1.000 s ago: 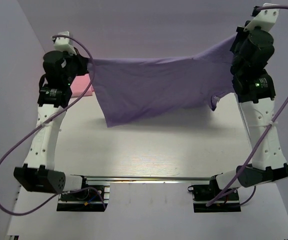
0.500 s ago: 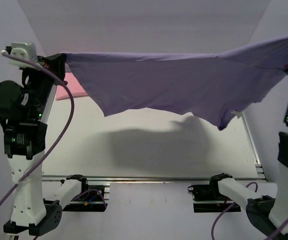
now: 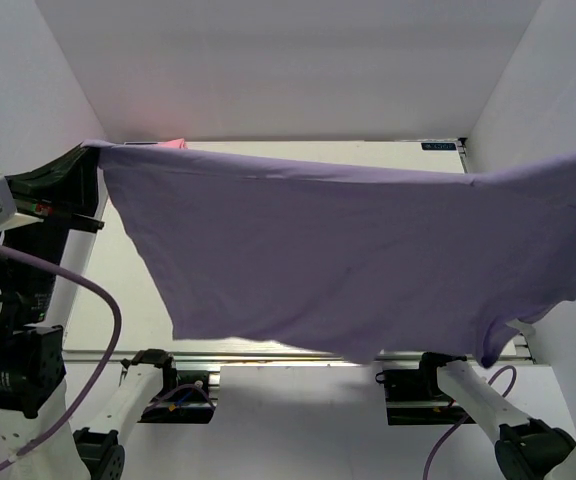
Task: Fold and stack the t-shirts
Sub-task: Flatten out the tshirt
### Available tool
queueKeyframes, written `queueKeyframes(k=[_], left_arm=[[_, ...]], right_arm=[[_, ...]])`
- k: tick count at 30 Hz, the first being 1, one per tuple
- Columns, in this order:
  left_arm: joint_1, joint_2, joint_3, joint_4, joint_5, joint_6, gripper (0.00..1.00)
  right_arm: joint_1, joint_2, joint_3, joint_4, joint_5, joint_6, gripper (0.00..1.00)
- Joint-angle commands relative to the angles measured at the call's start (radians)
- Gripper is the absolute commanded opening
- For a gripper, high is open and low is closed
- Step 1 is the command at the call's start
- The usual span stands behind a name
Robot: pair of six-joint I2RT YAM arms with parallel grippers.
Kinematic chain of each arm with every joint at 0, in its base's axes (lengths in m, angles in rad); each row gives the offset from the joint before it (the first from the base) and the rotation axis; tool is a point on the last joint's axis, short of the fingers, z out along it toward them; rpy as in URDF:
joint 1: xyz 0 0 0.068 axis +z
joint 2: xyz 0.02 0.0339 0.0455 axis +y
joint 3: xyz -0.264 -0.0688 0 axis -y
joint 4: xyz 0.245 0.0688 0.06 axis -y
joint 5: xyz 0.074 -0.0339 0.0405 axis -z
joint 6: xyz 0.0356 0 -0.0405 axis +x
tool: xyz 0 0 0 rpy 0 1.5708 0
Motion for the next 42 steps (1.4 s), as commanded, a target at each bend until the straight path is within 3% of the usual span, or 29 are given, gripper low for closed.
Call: queueKeyframes(k=[1, 7, 10, 11, 13, 18, 19, 25, 26, 27, 33, 37, 42], left_arm=[[0.004, -0.004, -0.019, -0.002, -0.013, 0.001, 0.0], [0.004, 0.029, -0.158, 0.047, -0.026, -0.029, 0.0], [-0.006, 0.068, -0.293, 0.112, -0.026, -0.055, 0.0], [-0.006, 0.08, -0.353, 0.145, -0.036, -0.074, 0.0], [-0.006, 0.136, -0.416, 0.156, -0.049, -0.086, 0.0], [0.004, 0.304, -0.507, 0.224, -0.085, -0.112, 0.0], [0.004, 0.339, -0.531, 0.242, -0.086, -0.112, 0.0], [0.004, 0.762, -0.482, 0.369, -0.101, -0.112, 0.0], [0.004, 0.825, -0.464, 0.389, -0.113, -0.112, 0.0], [0.013, 0.947, -0.409, 0.4, -0.113, -0.112, 0.0], [0.022, 1.265, -0.185, 0.434, -0.03, -0.103, 0.0], [0.031, 1.416, 0.019, 0.38, 0.025, -0.103, 0.0], [0.031, 1.442, 0.04, 0.371, 0.045, -0.112, 0.0]], right_arm=[[-0.003, -0.004, -0.035, 0.038, -0.01, 0.008, 0.0], [-0.002, 0.042, -0.243, 0.143, -0.015, 0.026, 0.0], [-0.006, 0.065, -0.413, 0.219, -0.041, 0.097, 0.0], [-0.002, 0.078, -0.539, 0.317, -0.055, 0.121, 0.0], [-0.006, 0.092, -0.612, 0.37, -0.049, 0.163, 0.0], [-0.008, 0.321, -0.74, 0.443, 0.028, 0.22, 0.0], [-0.008, 0.435, -0.743, 0.448, 0.039, 0.232, 0.0], [-0.022, 0.837, -0.587, 0.382, 0.031, 0.255, 0.0], [-0.028, 0.979, -0.556, 0.365, 0.025, 0.258, 0.0], [-0.032, 1.026, -0.454, 0.318, 0.02, 0.264, 0.0], [-0.051, 1.382, -0.131, 0.174, -0.049, 0.287, 0.0], [-0.069, 1.45, -0.048, 0.161, -0.107, 0.307, 0.0], [-0.087, 1.415, -0.05, 0.126, -0.148, 0.347, 0.0]])
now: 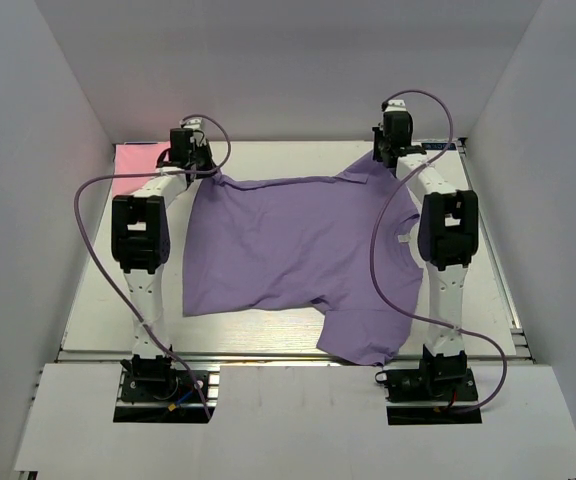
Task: Fold and stack the t-shirts
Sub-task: Flatten out the tshirt, then grap the side of the flattened tshirt furthest away from the robot with both arms, then fold the flattened tshirt in 1/3 of the way
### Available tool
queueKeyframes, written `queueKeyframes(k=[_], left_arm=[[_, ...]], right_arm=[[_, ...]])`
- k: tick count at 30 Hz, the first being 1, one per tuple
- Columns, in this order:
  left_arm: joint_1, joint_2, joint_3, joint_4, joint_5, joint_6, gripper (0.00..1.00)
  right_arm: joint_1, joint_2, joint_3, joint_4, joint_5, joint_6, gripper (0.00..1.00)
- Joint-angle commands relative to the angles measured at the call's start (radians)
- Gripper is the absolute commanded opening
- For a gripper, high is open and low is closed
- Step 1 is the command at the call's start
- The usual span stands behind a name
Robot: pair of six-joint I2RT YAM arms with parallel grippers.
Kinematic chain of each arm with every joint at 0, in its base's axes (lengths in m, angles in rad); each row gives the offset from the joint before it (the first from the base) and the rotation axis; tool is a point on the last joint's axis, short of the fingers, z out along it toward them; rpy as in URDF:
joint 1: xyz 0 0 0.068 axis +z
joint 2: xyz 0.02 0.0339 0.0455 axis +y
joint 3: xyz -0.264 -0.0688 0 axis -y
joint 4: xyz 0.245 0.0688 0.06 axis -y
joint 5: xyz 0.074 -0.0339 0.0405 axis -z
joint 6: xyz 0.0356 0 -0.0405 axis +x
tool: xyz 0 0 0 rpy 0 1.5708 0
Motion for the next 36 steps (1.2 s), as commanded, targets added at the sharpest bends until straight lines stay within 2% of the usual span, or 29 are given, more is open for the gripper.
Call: queueKeyframes(k=[1, 7, 15, 23, 28, 32, 36], left_arm=[[0.005, -0.065, 0.018, 0.011, 0.034, -0.005, 0.0], [0.023, -0.223, -0.123, -0.006, 0.006, 0.004, 0.0], [0.042, -0.383, -0.284, -0.073, -0.003, 0.041, 0.0], [0.051, -0.555, -0.461, -0.139, -0.041, 0.024, 0.0], [0.051, -0.638, -0.529, -0.193, -0.061, 0.001, 0.0], [0.06, -0.701, -0.582, -0.233, -0.115, -0.048, 0.0], [0.069, -0.731, -0.619, -0.273, -0.225, -0.071, 0.0]], right_arm=[[-0.014, -0.069, 0.048, -0.026, -0.051, 0.052, 0.0], [-0.033, -0.218, 0.006, -0.249, -0.102, 0.152, 0.0], [-0.042, -0.465, -0.246, -0.45, -0.062, 0.232, 0.0], [-0.048, -0.654, -0.471, -0.536, -0.016, 0.264, 0.0], [-0.05, -0.727, -0.538, -0.57, -0.03, 0.27, 0.0], [-0.051, -0.758, -0.565, -0.616, 0.013, 0.273, 0.0], [-0.062, -0.796, -0.607, -0.644, 0.039, 0.273, 0.0]])
